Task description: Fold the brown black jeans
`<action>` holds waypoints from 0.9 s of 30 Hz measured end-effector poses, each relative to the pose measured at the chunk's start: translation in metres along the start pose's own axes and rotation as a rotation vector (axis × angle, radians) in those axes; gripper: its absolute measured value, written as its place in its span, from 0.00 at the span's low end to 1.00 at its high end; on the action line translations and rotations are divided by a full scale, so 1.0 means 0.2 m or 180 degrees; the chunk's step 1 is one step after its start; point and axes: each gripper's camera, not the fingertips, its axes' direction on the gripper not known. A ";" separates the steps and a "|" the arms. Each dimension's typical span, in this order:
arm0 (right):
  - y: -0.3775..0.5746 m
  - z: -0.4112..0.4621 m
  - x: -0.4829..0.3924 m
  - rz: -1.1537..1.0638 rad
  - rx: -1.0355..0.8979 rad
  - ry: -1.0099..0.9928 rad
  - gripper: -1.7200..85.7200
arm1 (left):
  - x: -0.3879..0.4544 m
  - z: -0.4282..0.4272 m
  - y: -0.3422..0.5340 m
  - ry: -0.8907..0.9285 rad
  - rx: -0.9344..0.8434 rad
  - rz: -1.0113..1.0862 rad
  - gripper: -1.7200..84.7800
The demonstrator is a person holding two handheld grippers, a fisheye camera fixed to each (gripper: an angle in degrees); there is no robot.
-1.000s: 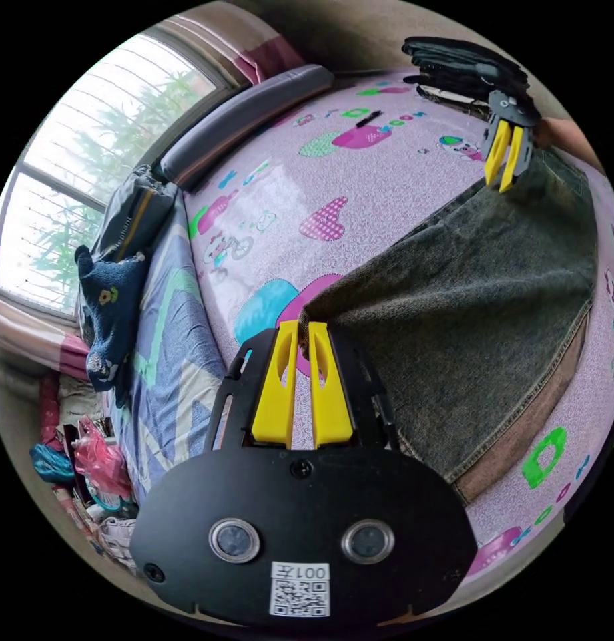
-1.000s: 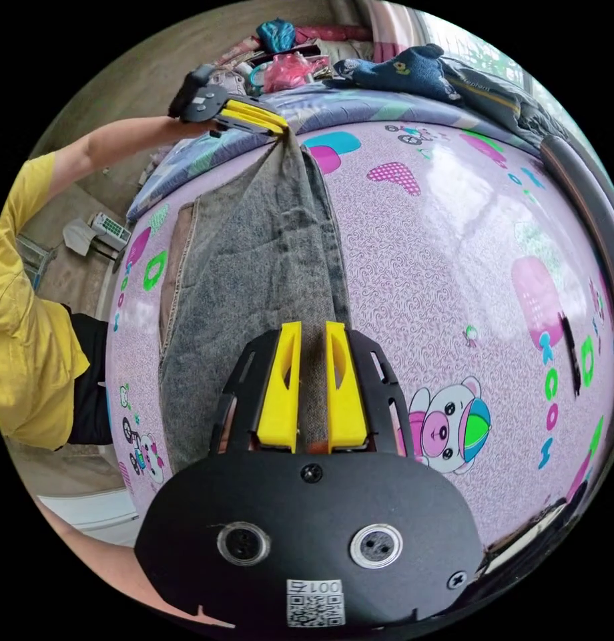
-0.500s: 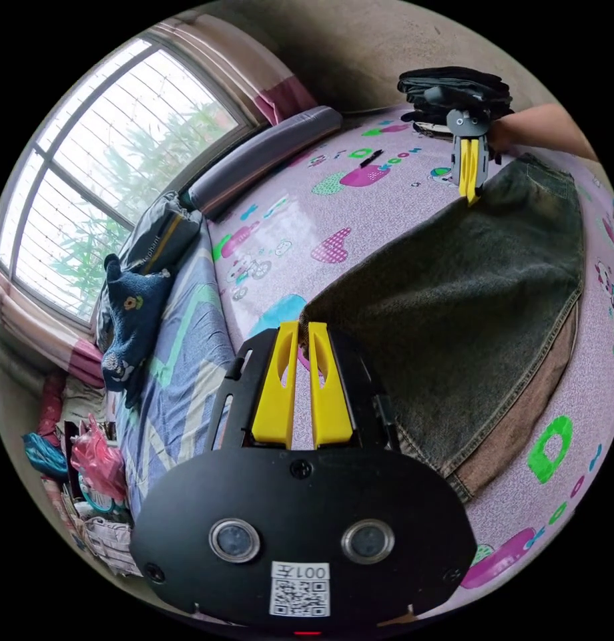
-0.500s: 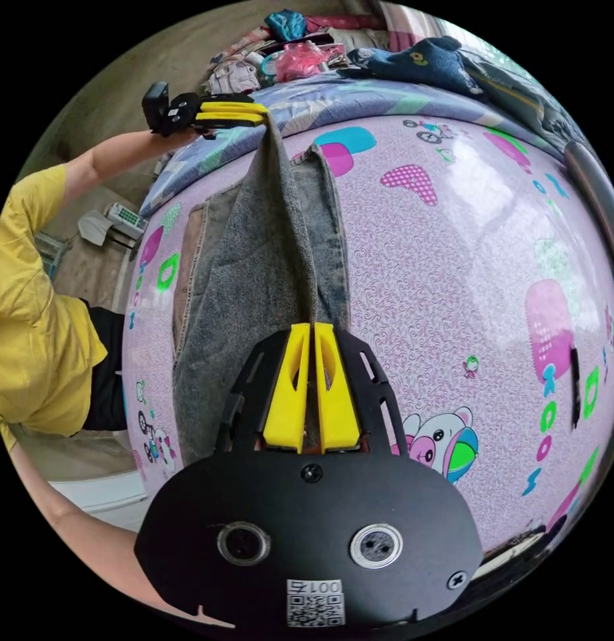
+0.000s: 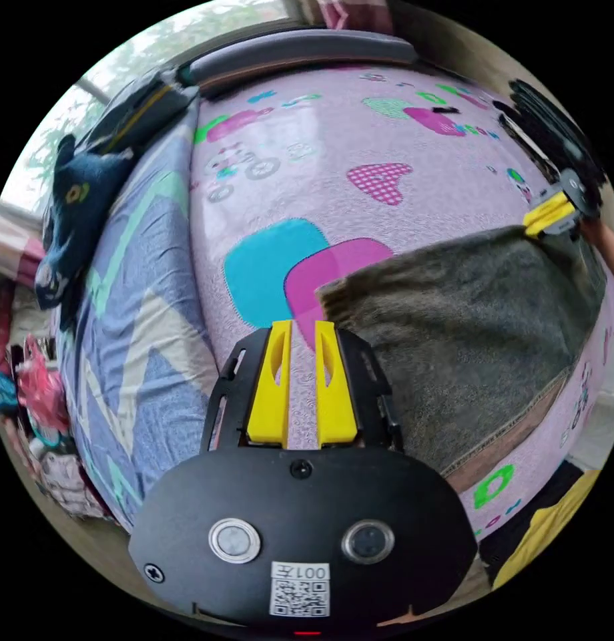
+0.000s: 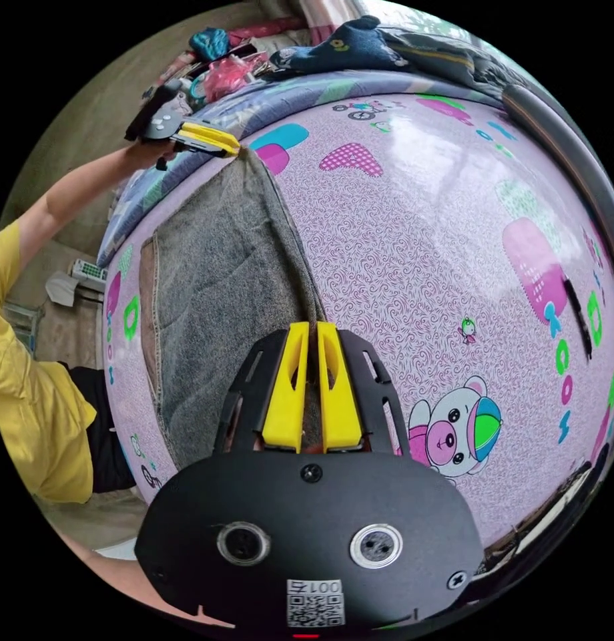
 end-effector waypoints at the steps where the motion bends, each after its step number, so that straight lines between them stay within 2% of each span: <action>1: 0.02 -0.01 0.00 0.0044 0.0081 0.0040 0.04 | -0.03 0.00 0.02 -0.0027 0.0007 -0.0097 0.02; 5: 0.11 -0.11 0.01 0.0230 0.0459 0.0255 0.04 | -0.10 -0.11 0.20 -0.0115 0.0181 -0.0415 0.01; 7: 0.19 -0.19 -0.08 0.0206 0.0804 0.0233 0.04 | -0.03 -0.17 0.31 -0.0011 0.0228 -0.0329 0.01; 10: 0.24 -0.18 -0.34 -0.0092 0.0940 -0.0029 0.04 | 0.20 -0.25 0.55 0.0270 0.0269 0.0034 0.02; 13: 0.24 -0.02 -0.70 -0.0489 0.0752 -0.0105 0.06 | 0.44 -0.31 0.78 0.0457 0.0349 0.0437 0.04; 19: 0.18 0.38 -1.29 -0.1275 0.0291 -0.0071 0.12 | 0.79 -0.27 1.00 0.0270 0.0391 0.1140 0.07; 22: 0.15 0.55 -1.45 -0.1532 -0.0017 0.0128 0.12 | 0.86 -0.22 1.02 0.0115 0.0337 0.1345 0.06; 27: 0.15 0.64 -1.54 -0.1521 -0.0120 0.0503 0.08 | 0.95 -0.21 1.08 -0.0062 0.0302 0.1729 0.05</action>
